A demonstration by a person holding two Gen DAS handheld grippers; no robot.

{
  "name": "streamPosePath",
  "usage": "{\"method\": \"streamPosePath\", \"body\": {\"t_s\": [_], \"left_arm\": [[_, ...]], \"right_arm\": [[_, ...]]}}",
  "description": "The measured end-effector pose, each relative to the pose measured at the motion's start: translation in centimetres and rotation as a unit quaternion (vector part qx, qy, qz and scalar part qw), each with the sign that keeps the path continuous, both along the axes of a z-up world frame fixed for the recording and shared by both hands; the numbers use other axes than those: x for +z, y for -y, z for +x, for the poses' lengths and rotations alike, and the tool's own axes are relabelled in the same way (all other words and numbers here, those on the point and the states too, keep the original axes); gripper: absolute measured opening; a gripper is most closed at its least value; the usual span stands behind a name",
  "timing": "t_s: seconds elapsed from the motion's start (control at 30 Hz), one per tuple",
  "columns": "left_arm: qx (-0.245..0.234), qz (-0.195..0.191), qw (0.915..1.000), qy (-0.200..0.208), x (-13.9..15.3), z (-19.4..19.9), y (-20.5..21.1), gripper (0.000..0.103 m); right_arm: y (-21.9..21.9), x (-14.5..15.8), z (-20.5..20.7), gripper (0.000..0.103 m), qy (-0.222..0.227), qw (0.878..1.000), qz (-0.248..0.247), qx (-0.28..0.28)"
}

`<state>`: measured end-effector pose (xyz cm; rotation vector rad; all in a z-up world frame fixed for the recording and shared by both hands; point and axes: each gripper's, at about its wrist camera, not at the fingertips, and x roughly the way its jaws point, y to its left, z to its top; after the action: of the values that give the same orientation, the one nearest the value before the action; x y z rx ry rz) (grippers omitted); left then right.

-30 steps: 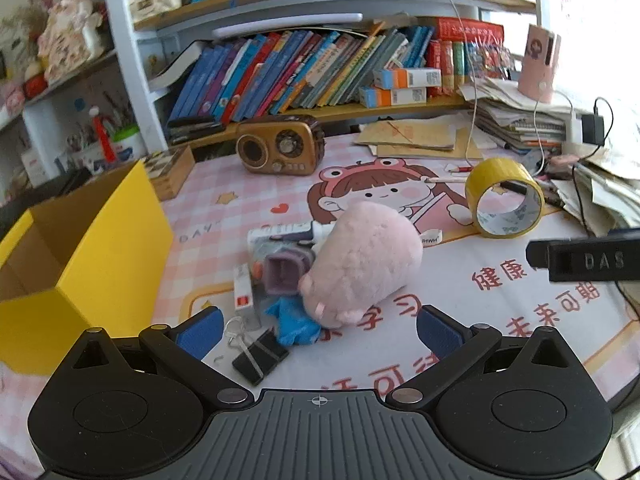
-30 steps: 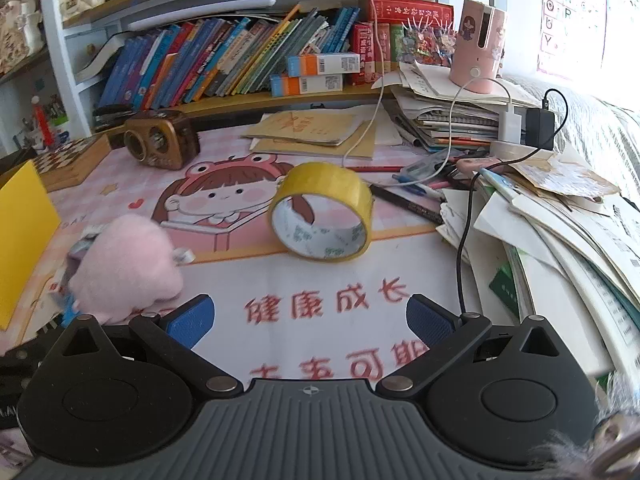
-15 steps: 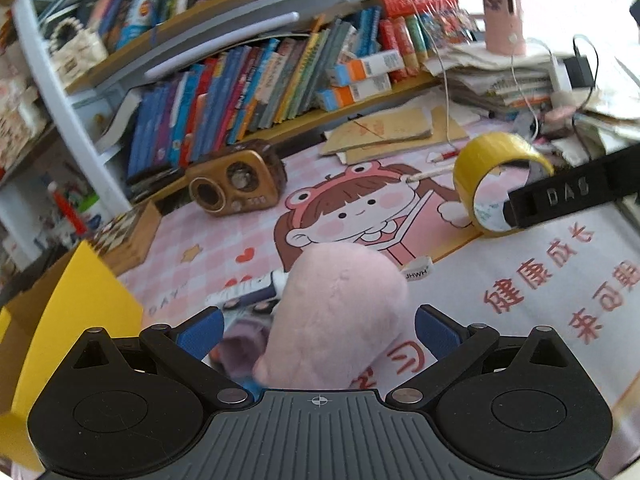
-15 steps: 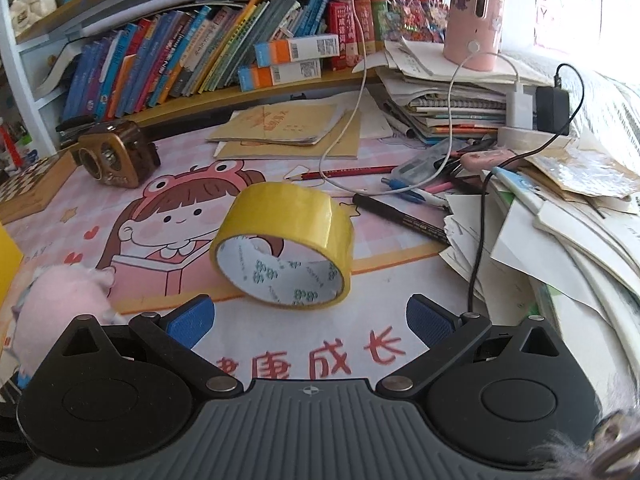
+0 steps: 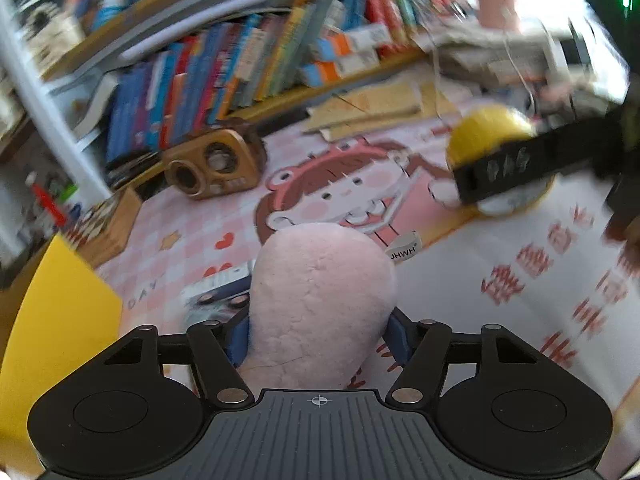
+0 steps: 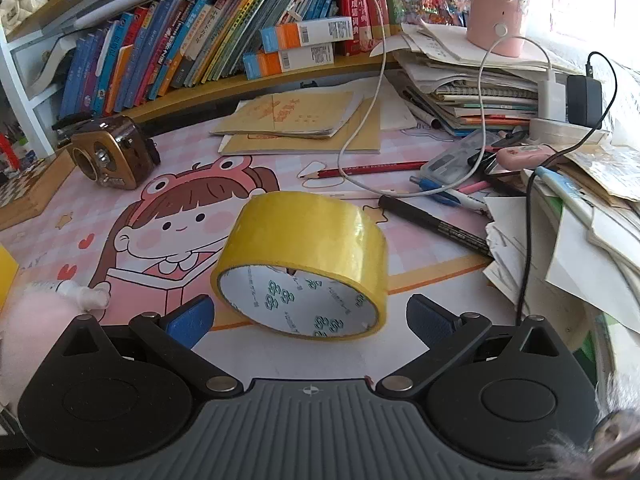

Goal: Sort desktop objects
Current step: 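Close the left tool on the pink pig while the right tool grasps the yellow tape roll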

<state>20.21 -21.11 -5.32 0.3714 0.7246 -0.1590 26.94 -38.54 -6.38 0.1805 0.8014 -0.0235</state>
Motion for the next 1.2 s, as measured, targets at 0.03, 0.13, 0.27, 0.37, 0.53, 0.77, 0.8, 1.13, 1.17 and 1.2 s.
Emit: {"method": "streamPosePath", "body": {"t_s": [0.03, 0.13, 0.27, 0.37, 0.53, 0.77, 0.8, 1.13, 1.17, 1.2], "left_arm": [[0.011, -0.017, 0.9998, 0.004, 0.6, -0.5, -0.5, 0.065], [0.039, -0.05, 0.9978, 0.021, 2.2, -2.2, -1.9, 0.065], [0.065, -0.069, 0.9948, 0.036, 3.5, -3.9, -3.3, 0.065], [0.084, -0.073, 0.9933, 0.032, 3.7, -4.3, -4.0, 0.065], [0.104, -0.082, 0.9906, 0.034, 3.9, -4.9, -5.0, 0.065], [0.11, -0.096, 0.9883, 0.043, 4.3, -5.4, -6.0, 0.065], [0.112, -0.099, 0.9878, 0.044, 4.3, -5.4, -6.2, 0.065], [0.114, -0.133, 0.9833, 0.051, 4.5, -6.9, -7.9, 0.065], [0.114, -0.137, 0.9826, 0.053, 4.6, -7.2, -8.2, 0.065], [0.113, -0.142, 0.9819, 0.054, 4.7, -7.4, -8.5, 0.065]], "right_arm": [[-0.1, -0.2, 0.2, 0.103, -0.002, 1.0, 0.001, -0.001], [-0.5, -0.7, 0.6, 0.103, -0.005, 1.0, 0.003, -0.004], [-0.9, -1.3, 1.0, 0.103, -0.004, 1.0, -0.002, -0.016], [-0.8, -1.2, 1.0, 0.102, 0.008, 1.0, -0.013, -0.023], [-1.1, -0.9, 1.3, 0.092, 0.006, 0.999, -0.038, 0.001], [-1.3, 0.7, -0.3, 0.091, 0.03, 0.998, -0.048, 0.022], [-1.3, 1.0, -0.7, 0.091, 0.033, 0.998, -0.049, 0.027], [-2.3, 4.1, -4.8, 0.091, 0.047, 0.997, -0.032, 0.055], [-2.5, 4.4, -5.2, 0.091, 0.047, 0.997, -0.031, 0.059], [-2.7, 4.8, -5.7, 0.091, 0.048, 0.996, -0.029, 0.063]]}}
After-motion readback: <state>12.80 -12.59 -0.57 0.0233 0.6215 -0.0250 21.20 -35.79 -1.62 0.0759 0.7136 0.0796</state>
